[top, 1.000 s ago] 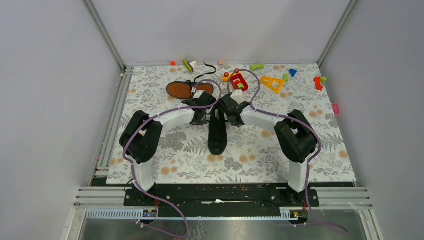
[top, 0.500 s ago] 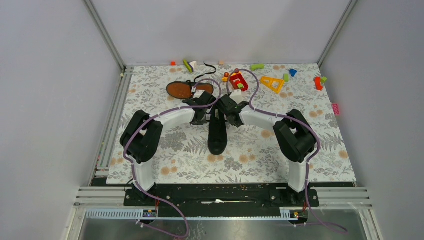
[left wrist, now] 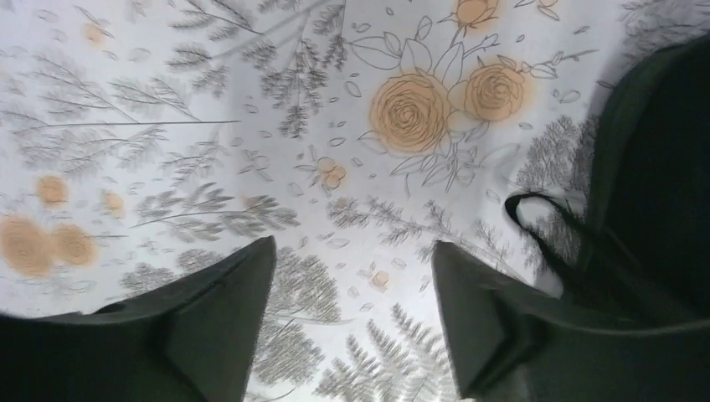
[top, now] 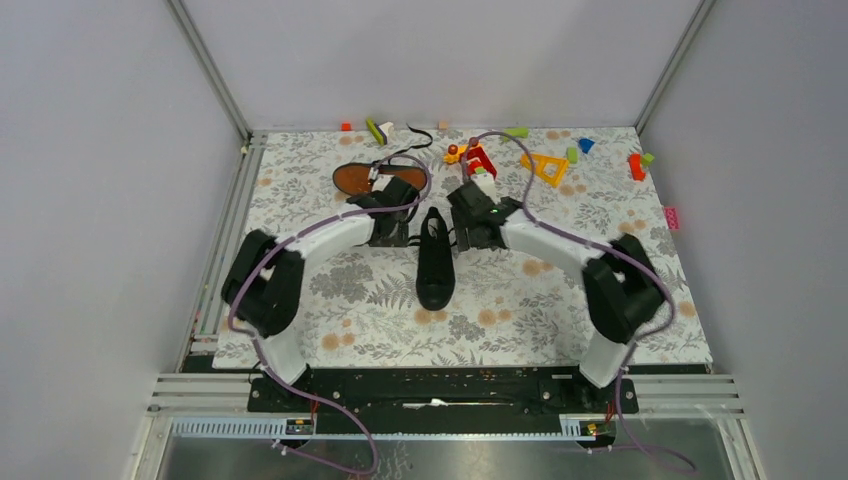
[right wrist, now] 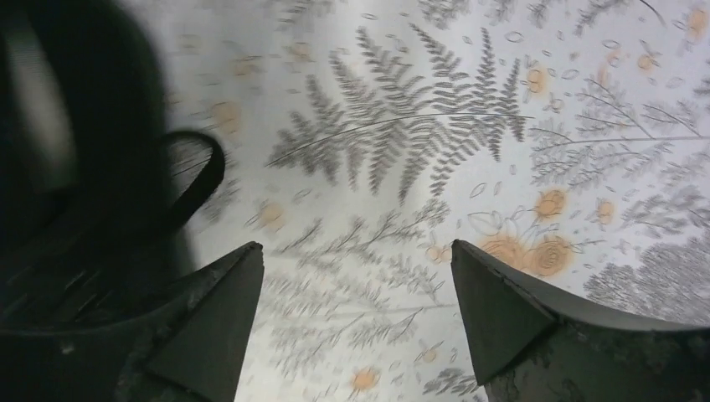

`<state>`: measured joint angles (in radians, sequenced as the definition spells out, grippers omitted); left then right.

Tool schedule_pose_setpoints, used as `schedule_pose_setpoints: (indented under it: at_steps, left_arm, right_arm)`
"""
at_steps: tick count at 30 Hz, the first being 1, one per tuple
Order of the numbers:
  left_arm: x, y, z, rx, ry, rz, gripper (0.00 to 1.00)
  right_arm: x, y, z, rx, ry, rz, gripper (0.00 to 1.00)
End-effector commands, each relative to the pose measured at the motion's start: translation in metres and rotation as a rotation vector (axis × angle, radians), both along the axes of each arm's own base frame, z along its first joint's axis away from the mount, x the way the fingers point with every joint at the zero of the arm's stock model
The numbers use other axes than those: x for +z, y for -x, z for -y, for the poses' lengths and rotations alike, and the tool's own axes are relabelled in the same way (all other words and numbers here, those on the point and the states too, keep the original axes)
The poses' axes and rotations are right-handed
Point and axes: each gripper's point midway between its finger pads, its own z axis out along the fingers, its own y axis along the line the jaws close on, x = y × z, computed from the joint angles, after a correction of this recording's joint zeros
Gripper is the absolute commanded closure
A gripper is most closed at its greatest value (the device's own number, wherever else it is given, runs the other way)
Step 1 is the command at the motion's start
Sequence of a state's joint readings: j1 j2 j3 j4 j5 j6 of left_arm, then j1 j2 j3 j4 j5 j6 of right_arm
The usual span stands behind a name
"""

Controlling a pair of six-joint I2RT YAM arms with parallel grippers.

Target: Tie the shoes

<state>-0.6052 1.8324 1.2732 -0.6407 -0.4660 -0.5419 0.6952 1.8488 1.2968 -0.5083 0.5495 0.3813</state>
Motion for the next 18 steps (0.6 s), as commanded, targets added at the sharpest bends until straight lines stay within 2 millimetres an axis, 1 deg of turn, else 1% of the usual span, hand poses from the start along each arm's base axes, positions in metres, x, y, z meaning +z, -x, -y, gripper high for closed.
schedule_pose_setpoints:
  at_steps: [1,2,3,5,6,7,8,11,13,14,15,16,18]
  left_arm:
    - [0.099,-0.003,-0.004,-0.032,0.163,0.234,0.13]
    - [0.116,0.000,-0.001,-0.045,0.233,0.280,0.04]
    - [0.131,0.003,0.000,-0.052,0.302,0.331,0.02]
    - [0.152,0.011,-0.005,-0.047,0.418,0.406,0.01]
    - [0.164,0.017,-0.010,-0.037,0.474,0.449,0.01]
    - [0.164,0.019,-0.017,-0.018,0.509,0.475,0.01]
    - [0.154,0.022,-0.026,0.003,0.518,0.488,0.01]
    - [0.137,0.028,-0.053,0.046,0.460,0.586,0.02]
    - [0.128,0.032,-0.071,0.067,0.416,0.674,0.02]
    - [0.122,0.035,-0.080,0.080,0.392,0.709,0.02]
    - [0.124,0.037,-0.089,0.104,0.381,0.768,0.01]
    - [0.124,0.040,-0.099,0.127,0.360,0.809,0.01]
    - [0.125,0.044,-0.117,0.149,0.287,0.867,0.01]
  right_arm:
    - [0.088,0.006,-0.036,0.167,-0.373,0.120,0.09]
    - [0.097,0.010,-0.040,0.196,-0.441,0.127,0.09]
    - [0.113,0.016,-0.044,0.230,-0.524,0.149,0.08]
    - [0.129,0.022,-0.038,0.235,-0.606,0.206,0.07]
    - [0.135,0.023,-0.033,0.234,-0.637,0.246,0.06]
    - [0.140,0.024,-0.026,0.225,-0.661,0.292,0.06]
    - [0.145,0.024,-0.017,0.210,-0.679,0.348,0.06]
    - [0.149,0.025,0.021,0.114,-0.667,0.512,0.03]
    - [0.145,0.029,0.049,0.028,-0.642,0.629,0.01]
    - [0.140,0.032,0.061,-0.007,-0.630,0.669,0.00]
    - [0.135,0.035,0.072,-0.025,-0.610,0.692,0.00]
    - [0.129,0.039,0.083,-0.049,-0.587,0.690,0.00]
    - [0.123,0.042,0.103,-0.104,-0.541,0.656,0.00]
